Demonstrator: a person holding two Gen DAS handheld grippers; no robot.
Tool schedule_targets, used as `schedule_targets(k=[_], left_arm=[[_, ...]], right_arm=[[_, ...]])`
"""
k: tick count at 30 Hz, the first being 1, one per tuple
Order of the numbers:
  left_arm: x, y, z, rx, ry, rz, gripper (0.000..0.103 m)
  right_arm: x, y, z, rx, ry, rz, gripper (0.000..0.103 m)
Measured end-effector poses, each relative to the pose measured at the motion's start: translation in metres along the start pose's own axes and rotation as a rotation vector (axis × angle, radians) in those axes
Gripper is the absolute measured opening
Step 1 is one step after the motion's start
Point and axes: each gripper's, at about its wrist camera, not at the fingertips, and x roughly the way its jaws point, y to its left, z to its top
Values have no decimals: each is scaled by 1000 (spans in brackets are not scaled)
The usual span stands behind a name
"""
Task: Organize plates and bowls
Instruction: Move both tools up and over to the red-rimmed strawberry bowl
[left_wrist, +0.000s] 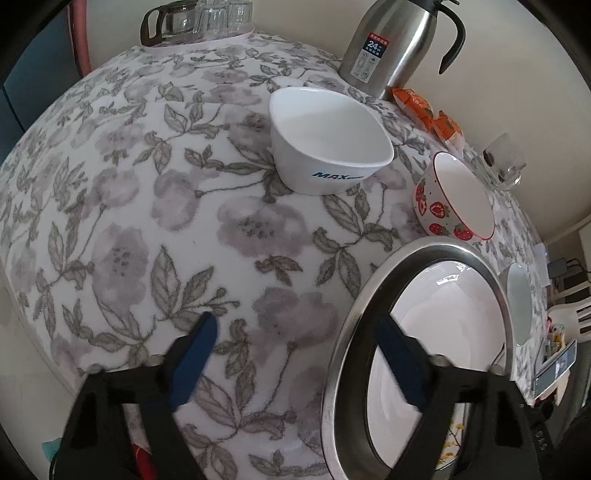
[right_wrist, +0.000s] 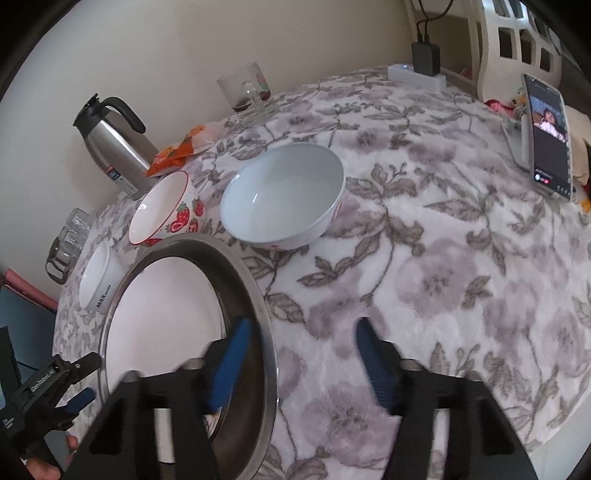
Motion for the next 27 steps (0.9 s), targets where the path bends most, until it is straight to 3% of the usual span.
schedule_targets(k=[3, 9, 15, 27], left_arm=[[0, 2, 0, -12, 3, -28, 68], [-1, -3, 0, 2, 6, -91, 44], [7, -10, -1, 15, 52, -140, 20], [5, -13, 6, 19, 10, -170, 18]], right_arm=[[1, 1, -1, 3, 10, 41, 34], [0, 12, -3, -40, 8, 70, 13], [-1, 15, -4, -60, 2, 63, 11], [1, 17, 0, -82, -15, 46, 11]])
